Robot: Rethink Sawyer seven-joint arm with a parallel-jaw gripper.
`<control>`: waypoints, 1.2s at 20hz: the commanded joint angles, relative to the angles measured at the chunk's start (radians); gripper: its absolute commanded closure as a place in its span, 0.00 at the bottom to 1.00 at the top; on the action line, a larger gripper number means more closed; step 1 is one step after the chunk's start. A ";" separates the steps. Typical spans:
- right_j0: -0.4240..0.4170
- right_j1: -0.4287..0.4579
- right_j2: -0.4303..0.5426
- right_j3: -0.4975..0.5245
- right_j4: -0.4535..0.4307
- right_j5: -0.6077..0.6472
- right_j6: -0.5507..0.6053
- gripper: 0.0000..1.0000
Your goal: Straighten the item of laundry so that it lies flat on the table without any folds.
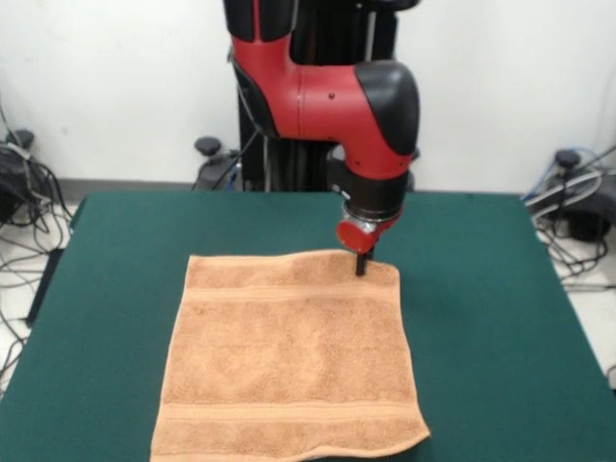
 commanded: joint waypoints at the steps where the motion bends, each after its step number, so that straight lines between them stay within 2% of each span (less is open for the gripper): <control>1: 0.031 0.008 -0.015 0.049 0.064 0.104 0.287 1.00; 24: 0.025 -0.014 -0.012 0.081 0.060 0.101 0.276 1.00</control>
